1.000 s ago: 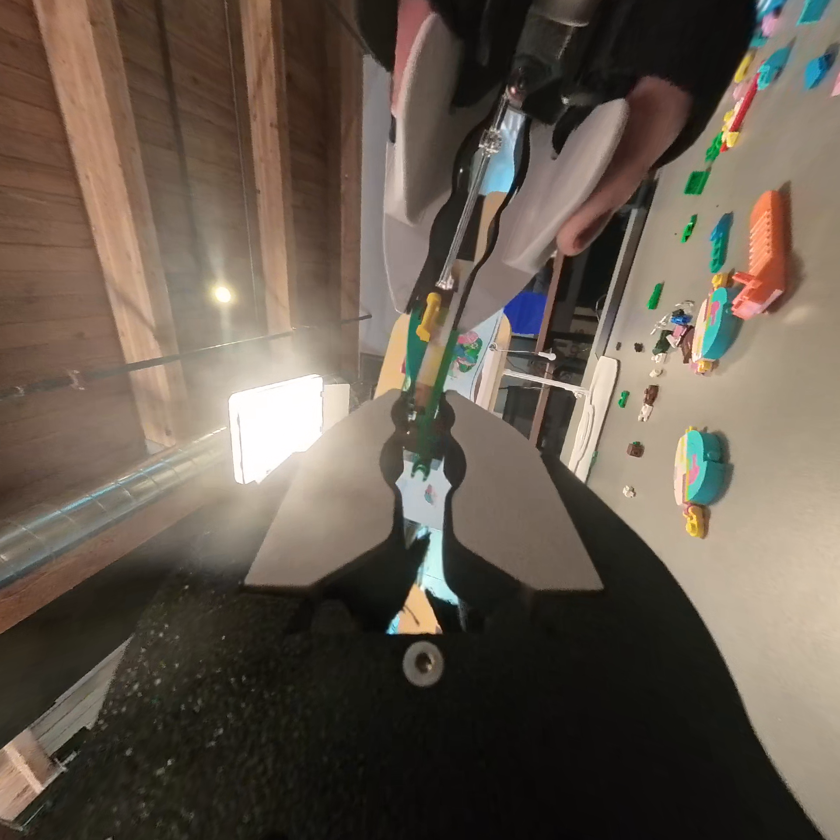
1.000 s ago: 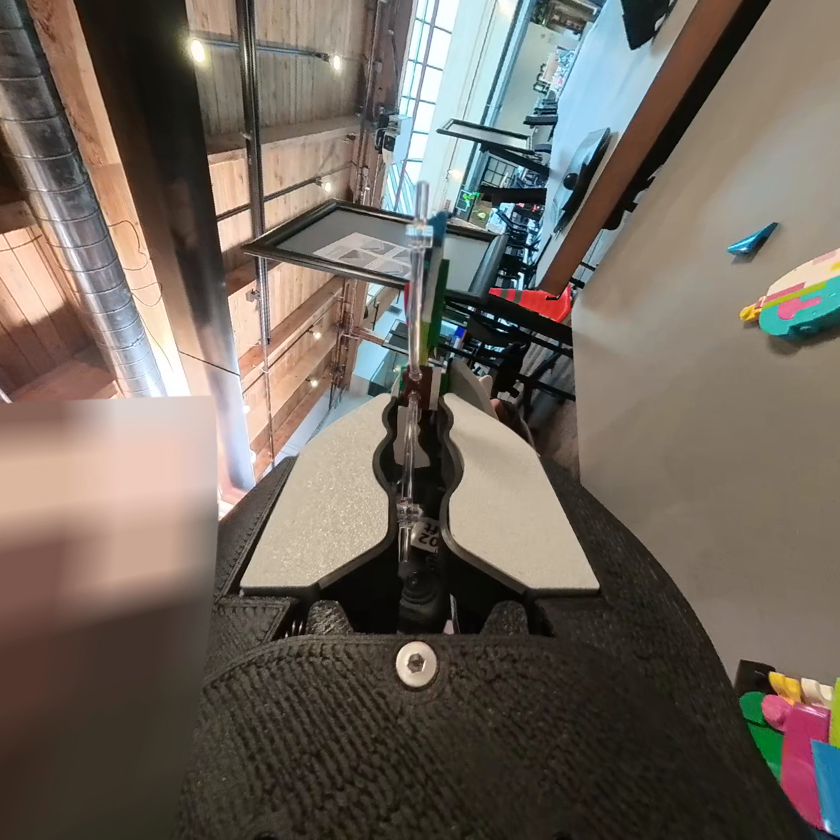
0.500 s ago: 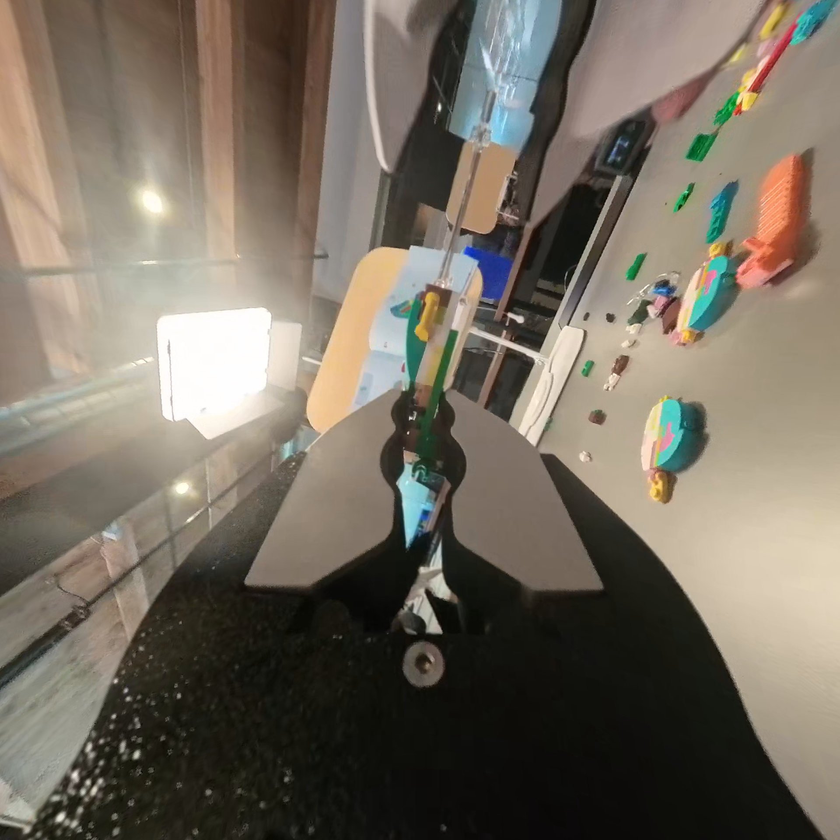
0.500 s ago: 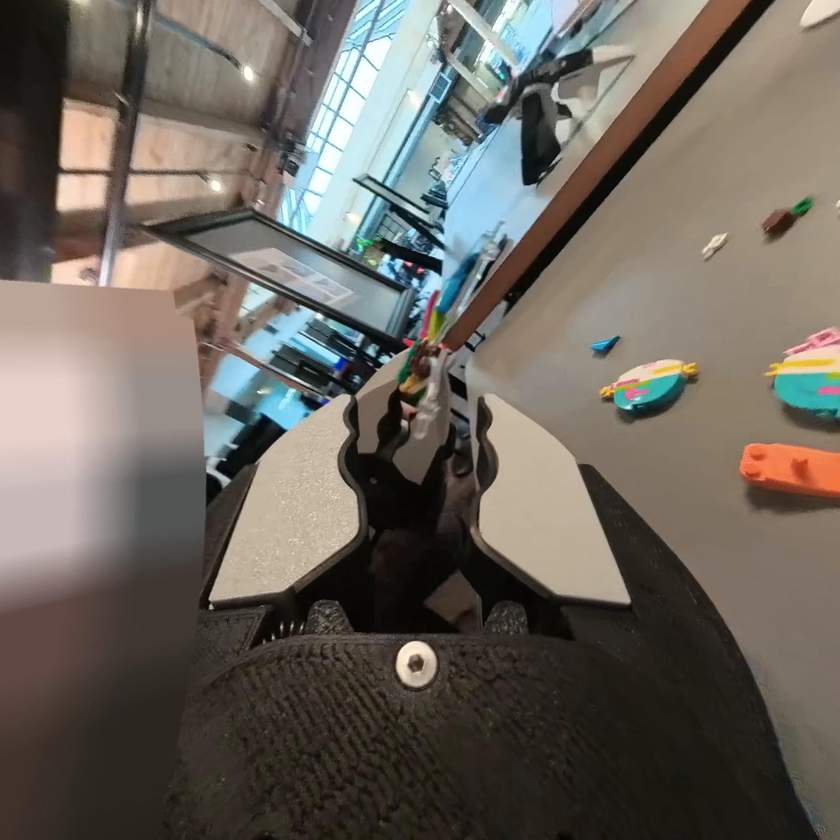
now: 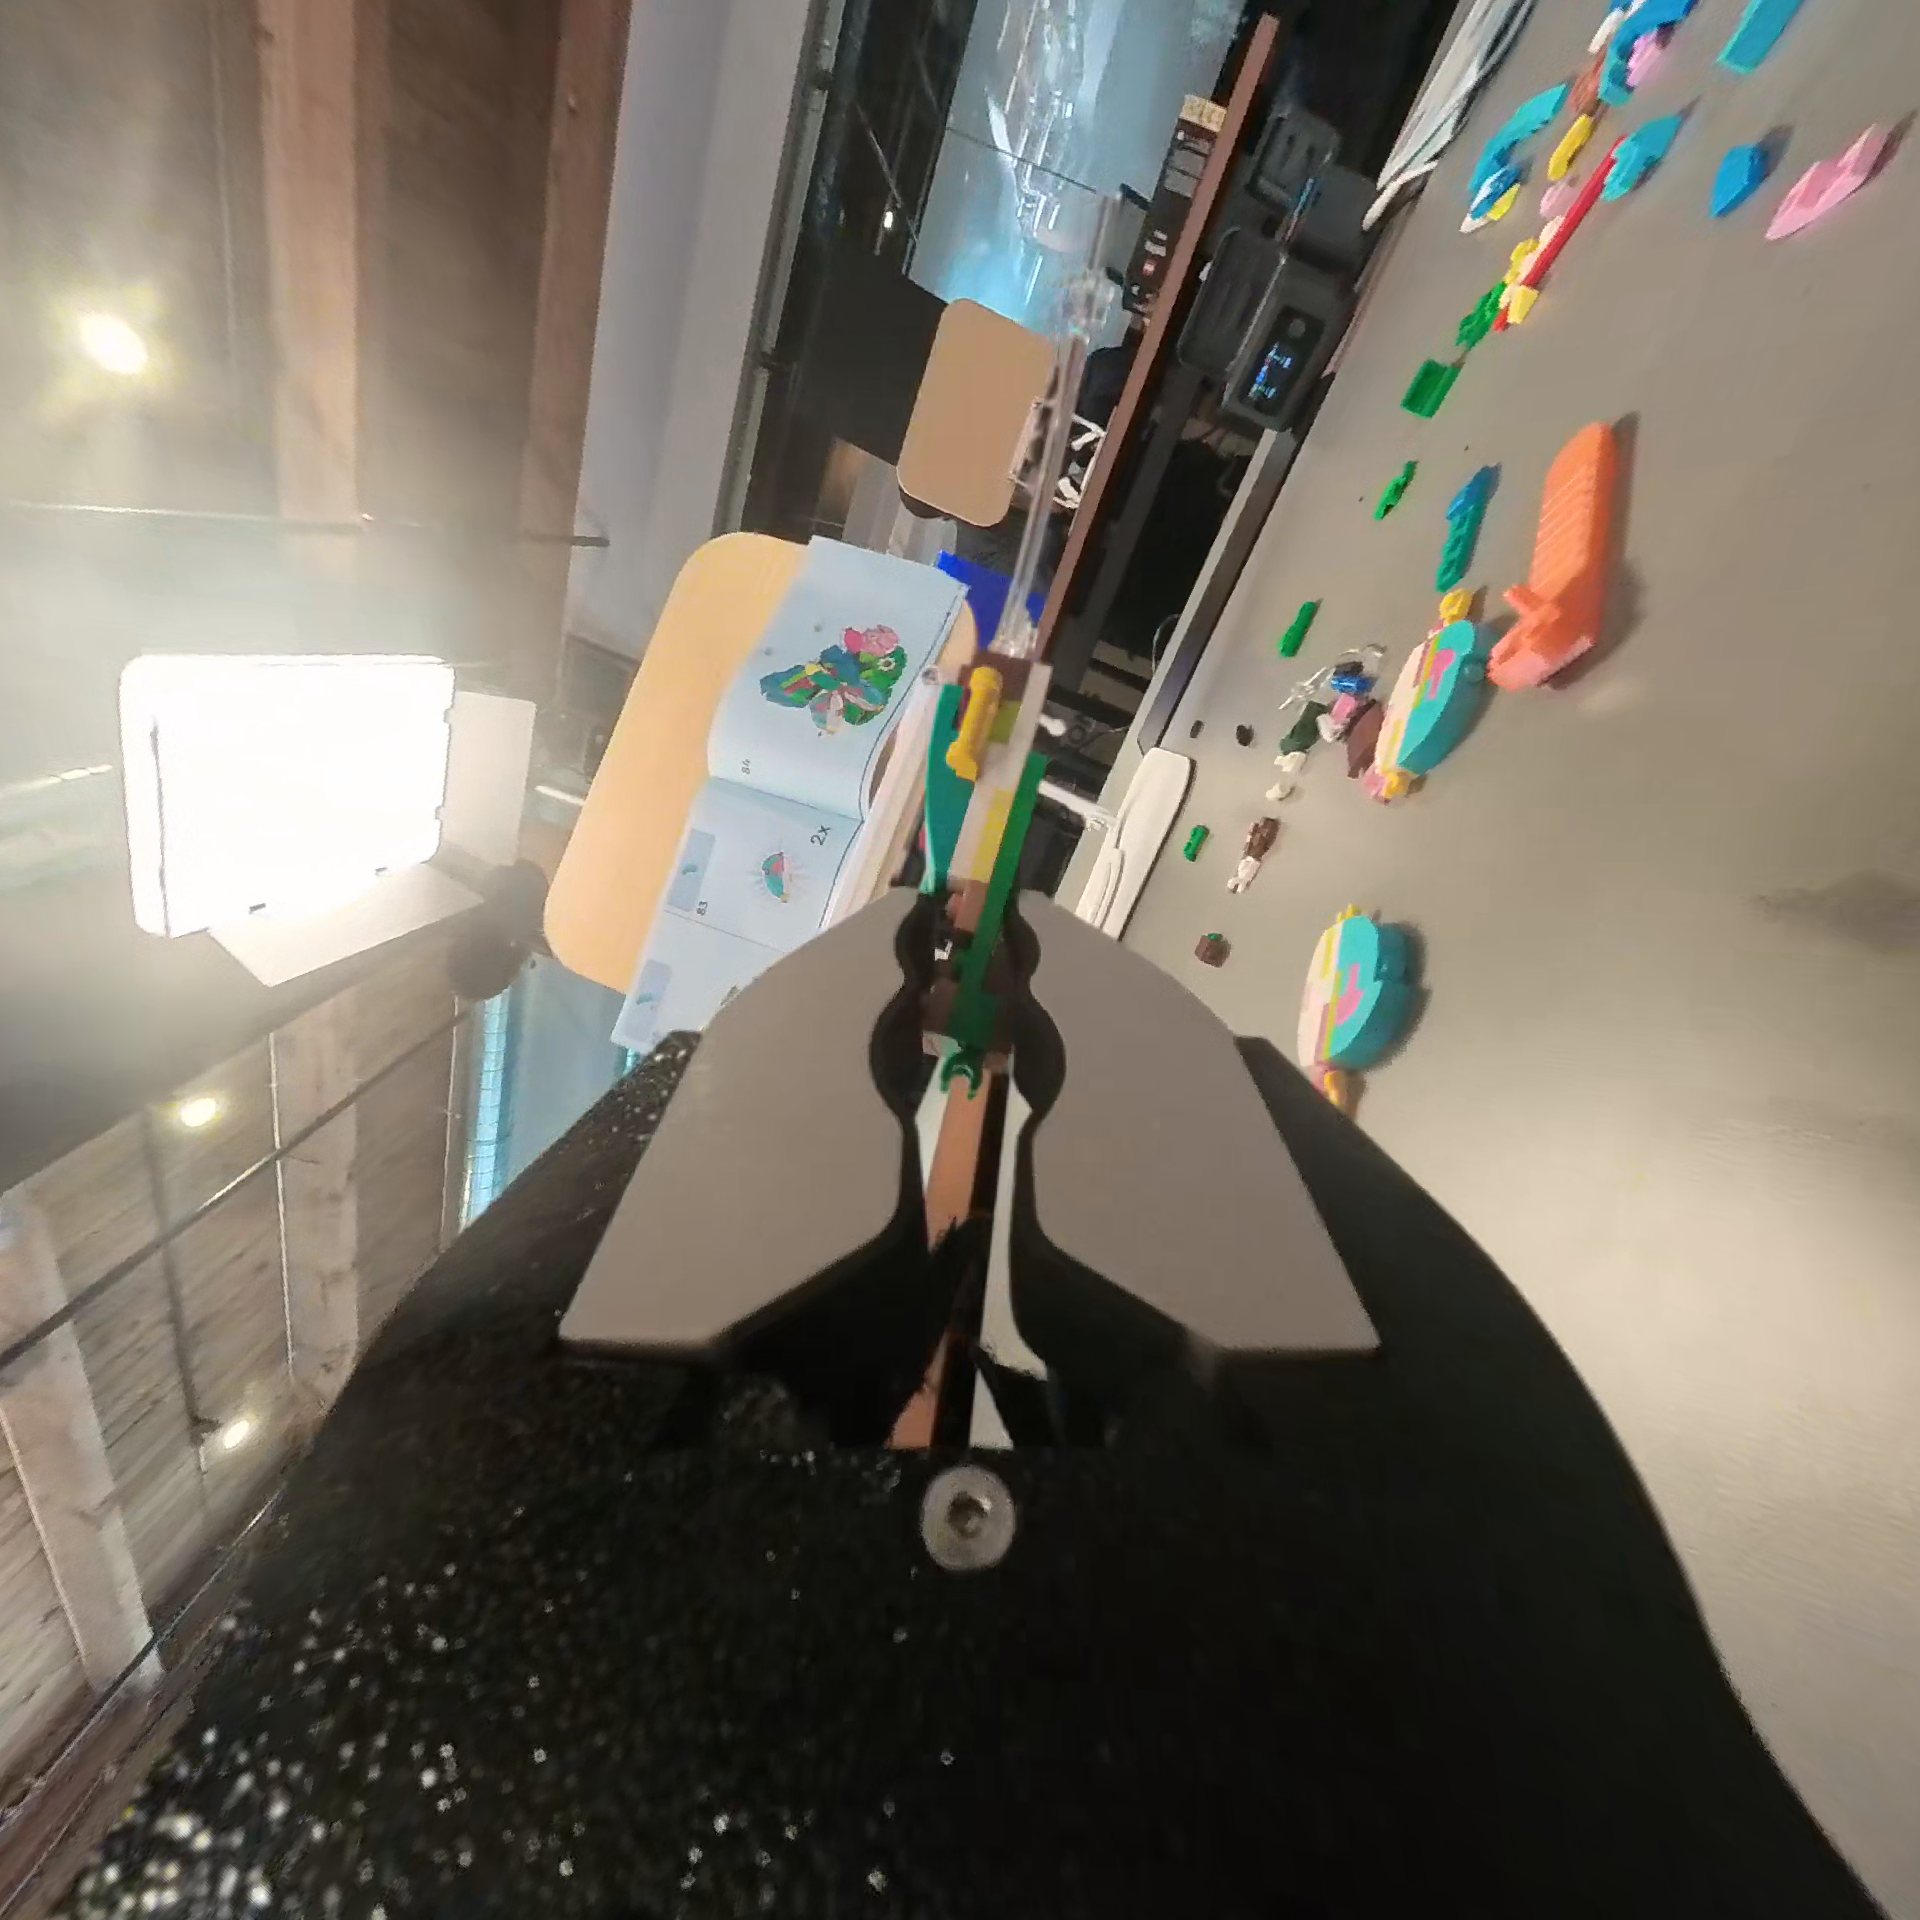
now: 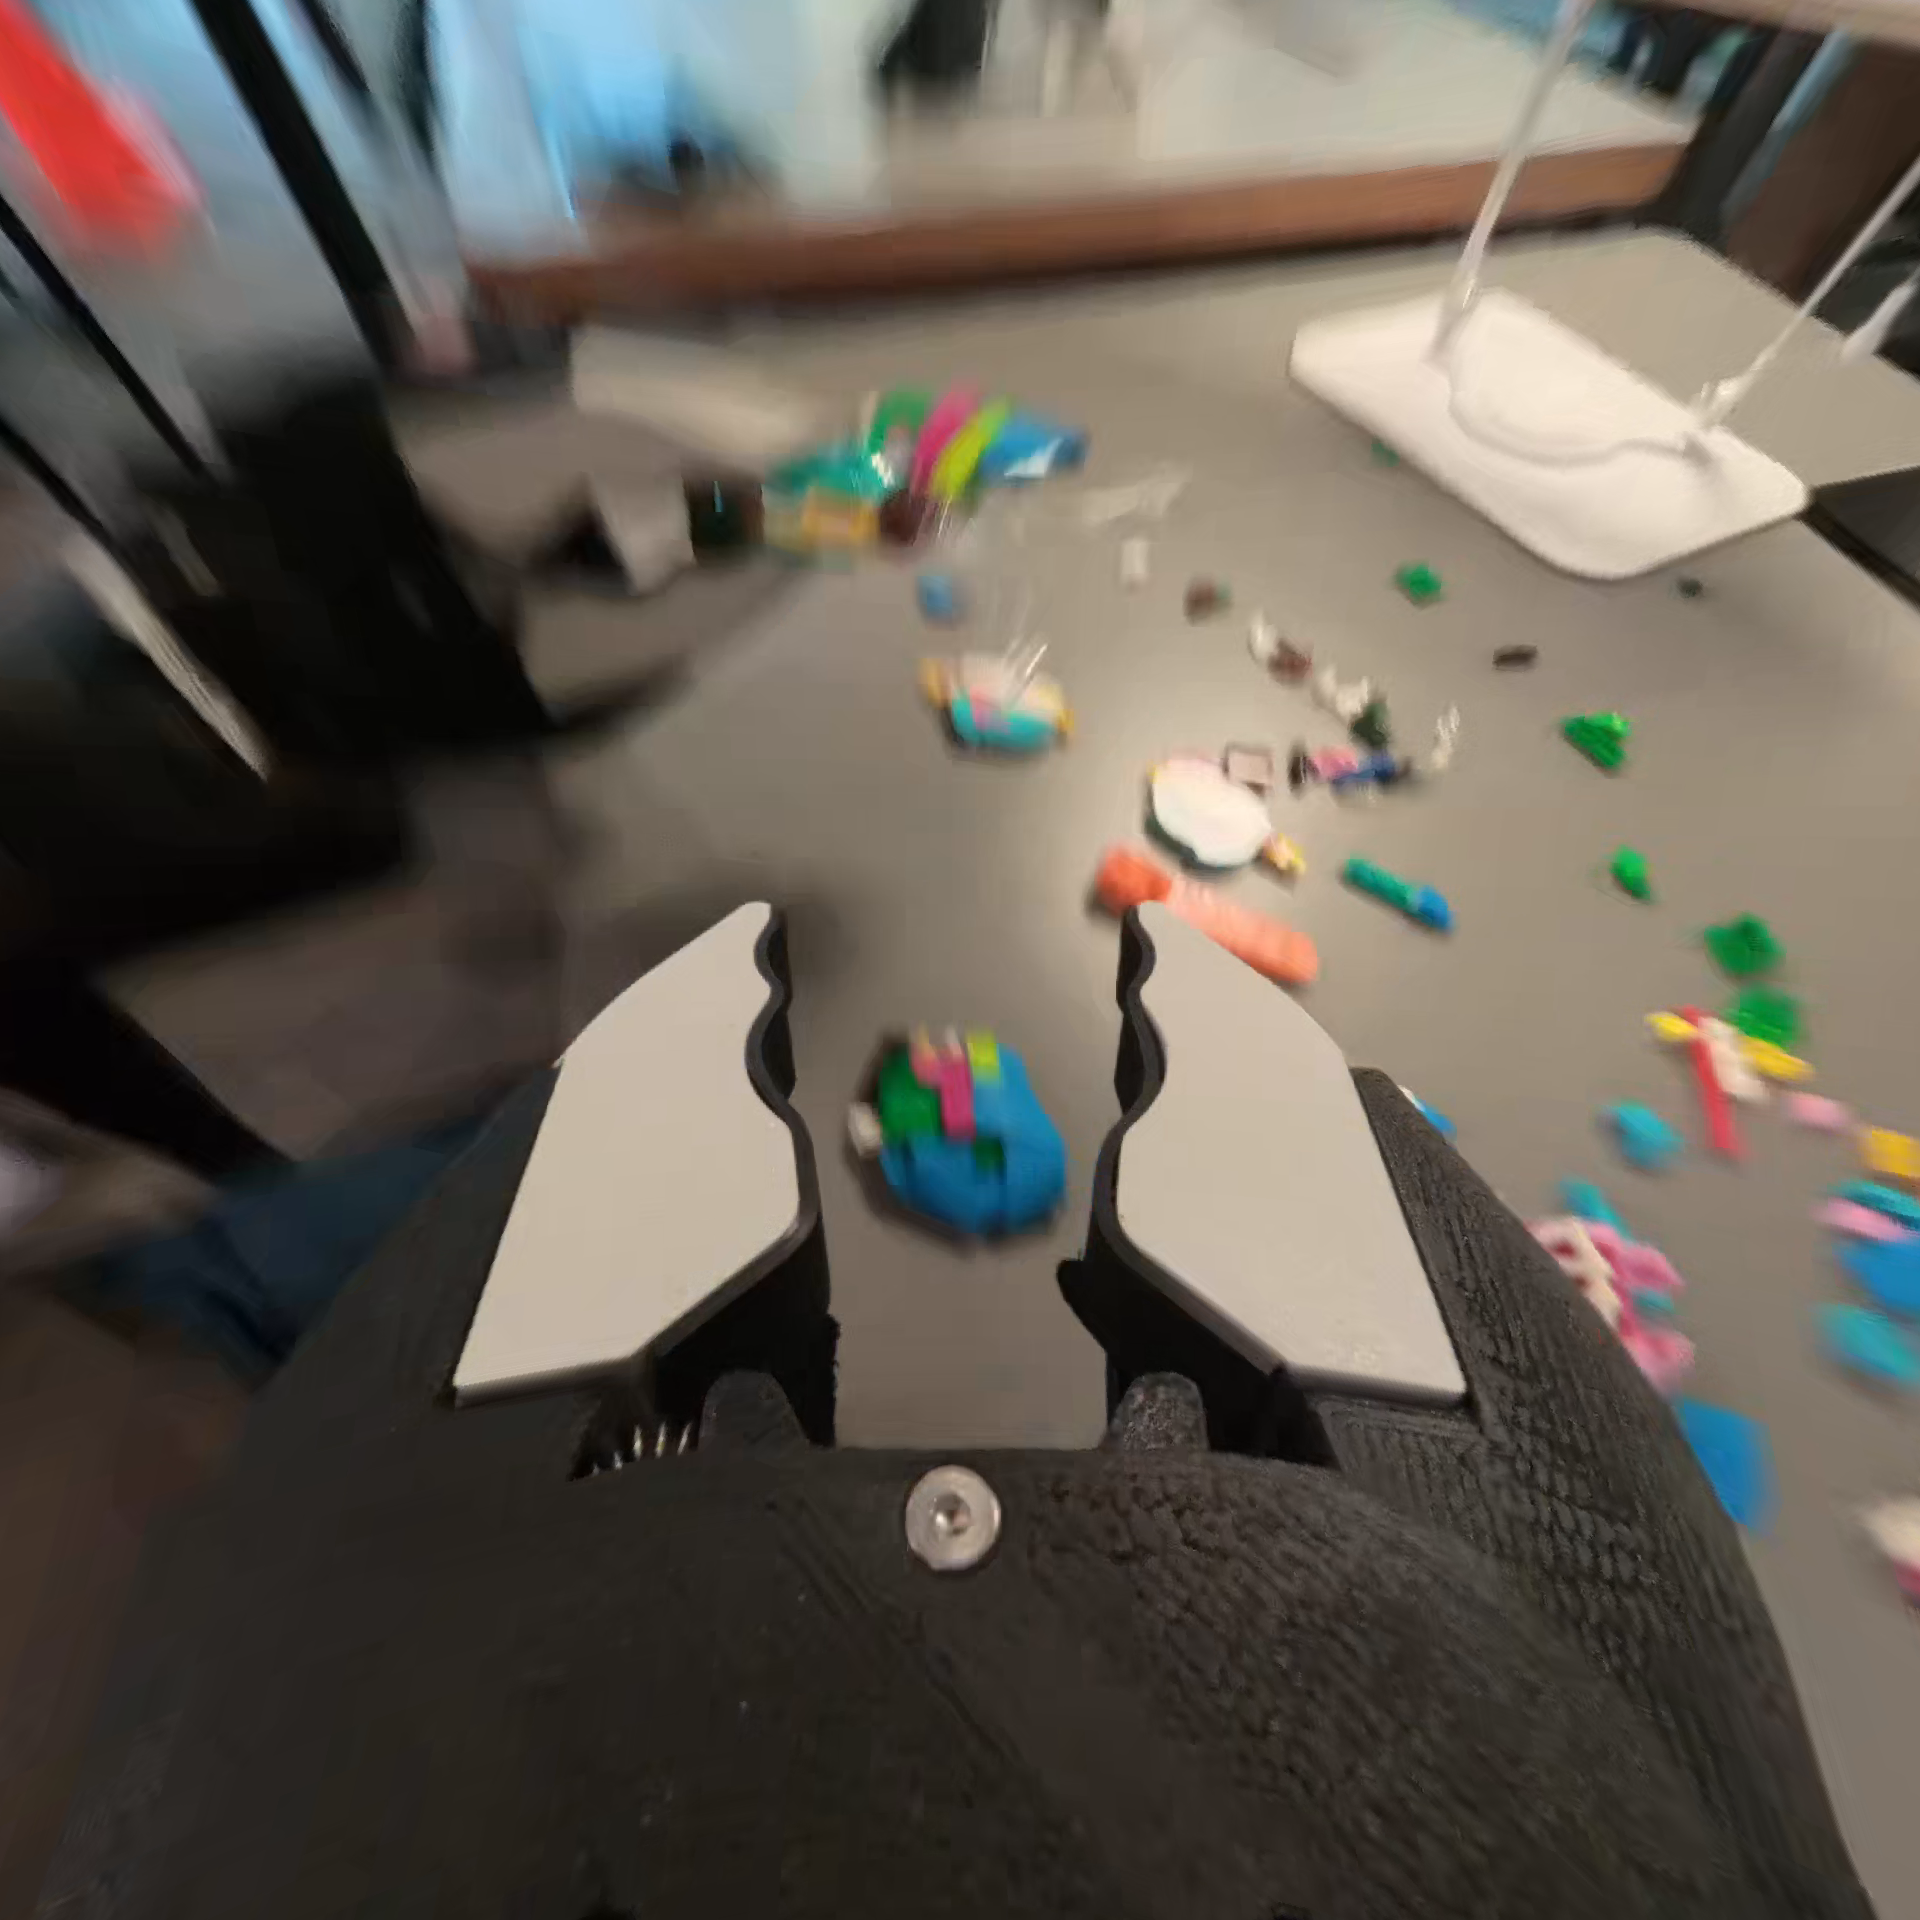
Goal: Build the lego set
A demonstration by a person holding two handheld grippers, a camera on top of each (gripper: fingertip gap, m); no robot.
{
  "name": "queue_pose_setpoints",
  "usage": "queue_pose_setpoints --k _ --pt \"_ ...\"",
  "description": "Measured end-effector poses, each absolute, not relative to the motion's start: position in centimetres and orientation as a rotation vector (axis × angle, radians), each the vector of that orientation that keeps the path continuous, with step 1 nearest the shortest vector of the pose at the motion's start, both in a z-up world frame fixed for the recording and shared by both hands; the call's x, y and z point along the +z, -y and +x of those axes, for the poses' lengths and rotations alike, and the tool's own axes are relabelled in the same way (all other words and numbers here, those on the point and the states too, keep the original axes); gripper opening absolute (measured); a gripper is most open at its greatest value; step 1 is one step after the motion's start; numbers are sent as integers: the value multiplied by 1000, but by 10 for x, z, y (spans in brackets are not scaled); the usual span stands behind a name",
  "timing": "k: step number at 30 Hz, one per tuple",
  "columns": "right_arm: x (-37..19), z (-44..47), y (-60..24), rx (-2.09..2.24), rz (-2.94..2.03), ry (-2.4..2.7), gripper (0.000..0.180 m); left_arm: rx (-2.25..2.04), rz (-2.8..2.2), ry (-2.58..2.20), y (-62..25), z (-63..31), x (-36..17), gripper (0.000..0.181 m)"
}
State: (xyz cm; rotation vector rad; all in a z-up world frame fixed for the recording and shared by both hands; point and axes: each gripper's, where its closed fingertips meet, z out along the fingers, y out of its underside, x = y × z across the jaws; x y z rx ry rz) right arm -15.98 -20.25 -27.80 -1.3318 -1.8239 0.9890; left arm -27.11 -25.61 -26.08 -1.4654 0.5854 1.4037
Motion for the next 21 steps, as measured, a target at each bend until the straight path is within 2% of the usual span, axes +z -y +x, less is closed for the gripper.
queue_pose_setpoints --k 4,8,16,21 --pt "-335 -149 211 652 -1268 2054 74 1396 -1495 -632 253 -270 -270 12" --pt "-352 -154 211 726 -1427 2037 83 1378 -1506 -642 252 -269 -273 12" --pt "-364 -157 201 704 -1508 2087 81 1377 -1525 -667 252 -270 -279 12" --pt "-366 -158 201 699 -1525 2135 68 1334 -1586 -701 250 -266 -289 12"
